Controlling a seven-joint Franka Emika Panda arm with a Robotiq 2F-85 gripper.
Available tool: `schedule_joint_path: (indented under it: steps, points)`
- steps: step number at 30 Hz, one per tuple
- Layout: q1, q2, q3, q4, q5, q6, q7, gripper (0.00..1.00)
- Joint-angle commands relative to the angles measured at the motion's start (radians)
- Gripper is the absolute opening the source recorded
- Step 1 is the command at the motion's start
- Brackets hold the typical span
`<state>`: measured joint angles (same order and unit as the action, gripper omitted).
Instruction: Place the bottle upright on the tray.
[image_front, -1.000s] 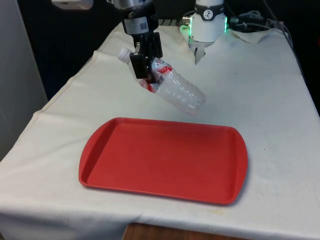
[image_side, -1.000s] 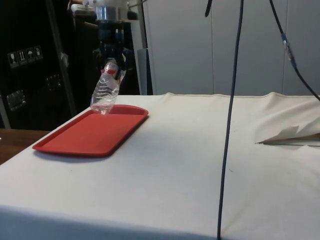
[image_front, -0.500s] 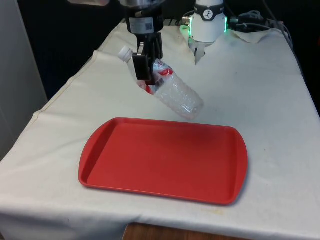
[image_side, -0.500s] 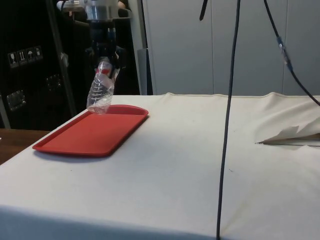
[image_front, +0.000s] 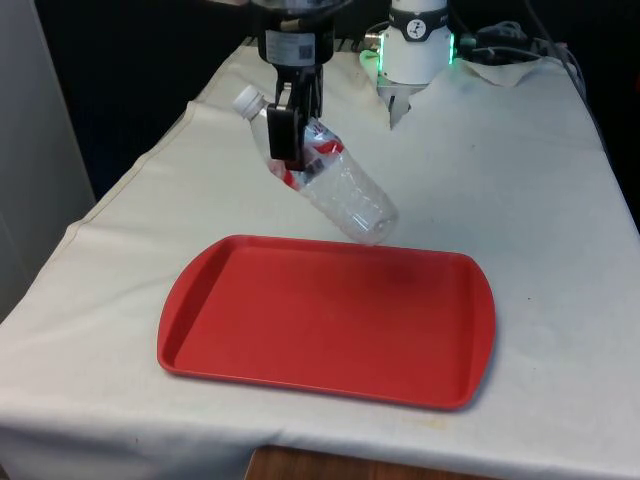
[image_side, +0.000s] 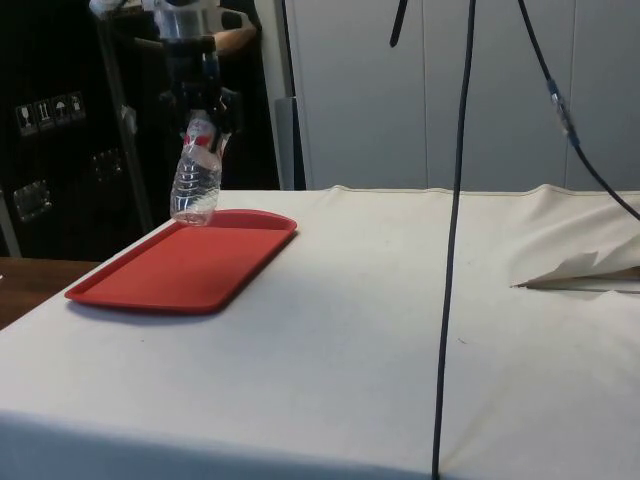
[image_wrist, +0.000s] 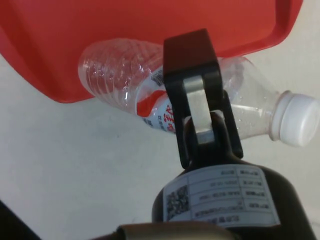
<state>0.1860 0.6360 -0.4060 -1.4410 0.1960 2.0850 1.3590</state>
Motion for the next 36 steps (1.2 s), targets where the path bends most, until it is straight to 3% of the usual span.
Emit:
schedule_joint_path:
  steps: [1, 2, 10, 11, 12, 19, 20, 21, 23, 28, 29, 30, 36]
  points:
    - [0.000, 0.000, 0.001, 0.002, -0.009, 0.000, 0.005, 0.14]
    - [0.008, 0.006, -0.005, 0.010, -0.023, -0.001, 0.023, 0.14]
    - [0.008, 0.016, 0.000, 0.033, -0.094, -0.001, 0.052, 0.14]
    - [0.003, 0.012, 0.006, 0.028, -0.091, 0.000, 0.040, 0.14]
    - [0.009, 0.018, 0.000, 0.035, -0.101, -0.001, 0.055, 0.14]
    - [0.014, 0.031, 0.003, 0.054, -0.159, 0.002, 0.089, 0.14]
    - [0.007, 0.026, 0.009, 0.049, -0.152, 0.000, 0.073, 0.14]
    - [0.015, 0.033, 0.004, 0.057, -0.167, 0.001, 0.094, 0.14]
    - [0.017, 0.037, 0.006, 0.063, -0.190, 0.001, 0.110, 0.14]
    - [0.018, 0.041, 0.011, 0.071, -0.230, 0.003, 0.138, 0.14]
    - [0.012, 0.036, 0.018, 0.065, -0.225, 0.000, 0.124, 0.14]
    - [0.019, 0.042, 0.012, 0.072, -0.237, 0.003, 0.144, 0.14]
    - [0.020, 0.051, 0.019, 0.084, -0.292, 0.002, 0.184, 0.14]
